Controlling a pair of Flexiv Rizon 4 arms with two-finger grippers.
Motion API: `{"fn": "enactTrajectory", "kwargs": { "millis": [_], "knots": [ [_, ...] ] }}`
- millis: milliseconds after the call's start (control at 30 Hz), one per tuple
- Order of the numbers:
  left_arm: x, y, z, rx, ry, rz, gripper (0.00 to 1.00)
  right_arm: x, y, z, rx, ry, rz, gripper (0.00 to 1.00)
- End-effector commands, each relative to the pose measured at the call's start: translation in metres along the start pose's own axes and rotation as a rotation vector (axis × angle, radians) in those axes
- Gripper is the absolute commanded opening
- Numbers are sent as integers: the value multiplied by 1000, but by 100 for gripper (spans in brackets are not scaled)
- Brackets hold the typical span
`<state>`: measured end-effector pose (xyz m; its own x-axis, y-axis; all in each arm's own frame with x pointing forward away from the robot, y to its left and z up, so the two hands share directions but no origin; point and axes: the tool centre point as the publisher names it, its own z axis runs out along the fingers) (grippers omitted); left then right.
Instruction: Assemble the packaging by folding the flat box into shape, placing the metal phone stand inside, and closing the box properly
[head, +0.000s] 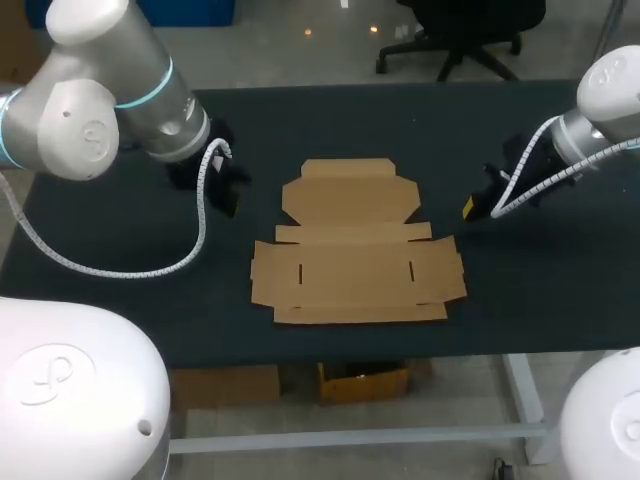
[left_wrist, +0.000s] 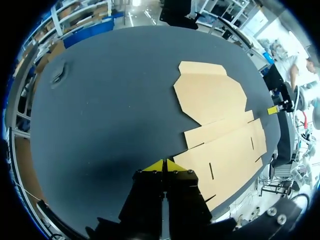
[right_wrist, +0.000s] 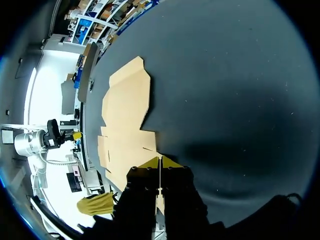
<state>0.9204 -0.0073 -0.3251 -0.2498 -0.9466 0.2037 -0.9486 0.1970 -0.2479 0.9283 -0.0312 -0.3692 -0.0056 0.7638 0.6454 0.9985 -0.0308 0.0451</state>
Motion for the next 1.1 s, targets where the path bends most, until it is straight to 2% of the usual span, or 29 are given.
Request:
{"fn": "enactTrajectory", "kwargs": {
  "millis": [33,467,633,867,1100],
  "knots": [
    [1,0,0,-1,-5,0,0,7,0,0,23,-25,24,0],
    [1,0,0,-1,-5,0,0,8,1,-3,13,-43,49,0],
    [9,11,4,61,-21,21,0,12,-4,3,-1,-53,40,0],
    [17,19,9,93,-41,59,0,9,-11,10,-9,-64,31,0],
    [17,12,18,86,-26,81,0,5,-13,14,-24,-67,30,0]
  ]
}}
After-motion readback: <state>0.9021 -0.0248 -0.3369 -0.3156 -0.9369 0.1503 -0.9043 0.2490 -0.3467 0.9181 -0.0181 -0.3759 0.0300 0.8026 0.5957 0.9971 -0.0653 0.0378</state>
